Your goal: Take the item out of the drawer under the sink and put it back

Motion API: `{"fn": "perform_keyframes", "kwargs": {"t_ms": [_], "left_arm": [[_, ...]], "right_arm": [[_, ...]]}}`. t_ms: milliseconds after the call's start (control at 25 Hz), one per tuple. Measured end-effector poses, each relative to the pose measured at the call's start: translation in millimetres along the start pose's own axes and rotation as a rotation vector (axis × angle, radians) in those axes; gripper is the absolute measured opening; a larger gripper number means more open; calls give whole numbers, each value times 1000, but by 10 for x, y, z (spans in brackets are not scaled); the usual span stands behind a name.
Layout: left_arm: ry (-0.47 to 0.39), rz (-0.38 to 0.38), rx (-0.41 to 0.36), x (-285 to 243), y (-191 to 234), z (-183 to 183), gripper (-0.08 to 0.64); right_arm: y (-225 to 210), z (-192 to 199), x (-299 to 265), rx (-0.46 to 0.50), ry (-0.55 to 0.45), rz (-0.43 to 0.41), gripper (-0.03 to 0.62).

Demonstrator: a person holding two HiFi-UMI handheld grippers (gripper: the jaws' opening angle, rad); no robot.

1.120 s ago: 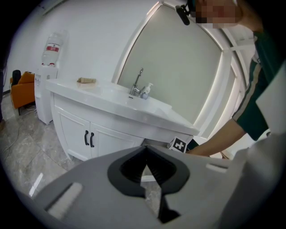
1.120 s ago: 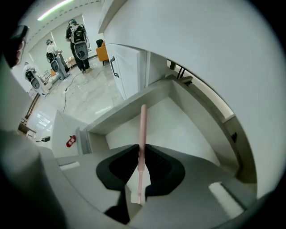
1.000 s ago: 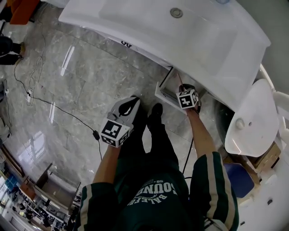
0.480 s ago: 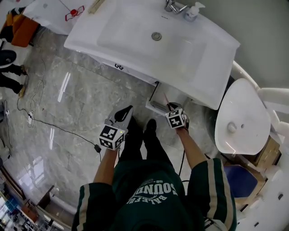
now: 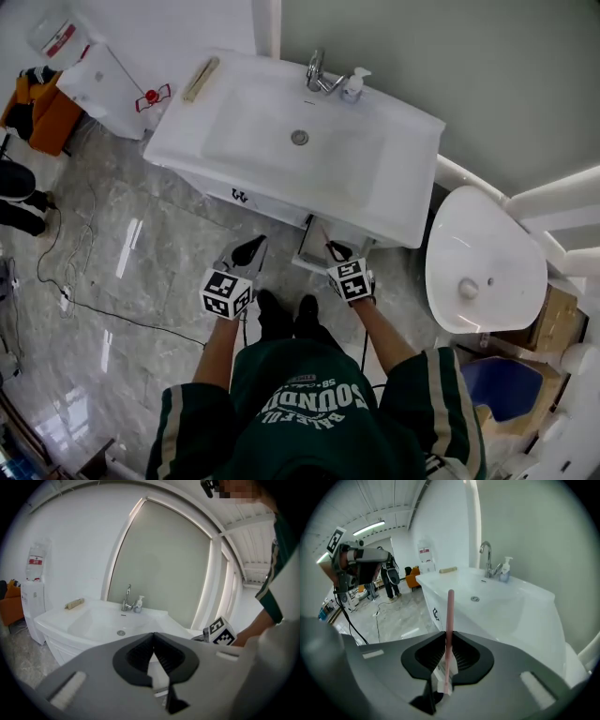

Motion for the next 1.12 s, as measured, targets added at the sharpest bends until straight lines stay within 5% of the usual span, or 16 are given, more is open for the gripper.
{"fn": "perform_keyframes", "kwargs": {"t_ms": [680,1120], "left_arm": [[-234,39,-190,215,-197,-1498,51],[-272,33,-205,345,-236,-1671,51]], "right_arm": [[-565,-1992,1363,-1,-496,155,49],[-665,-2173,1738,-16,-590,203,49]]}}
Point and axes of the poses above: the fingertips, and each gripper's own axes: x backward along the fingers, y to its left, z out of its underside, the point moved 3 cm from there along x, backward along the fingers, and after that the axes turned 8 degrees about x, right-handed, at the moved point
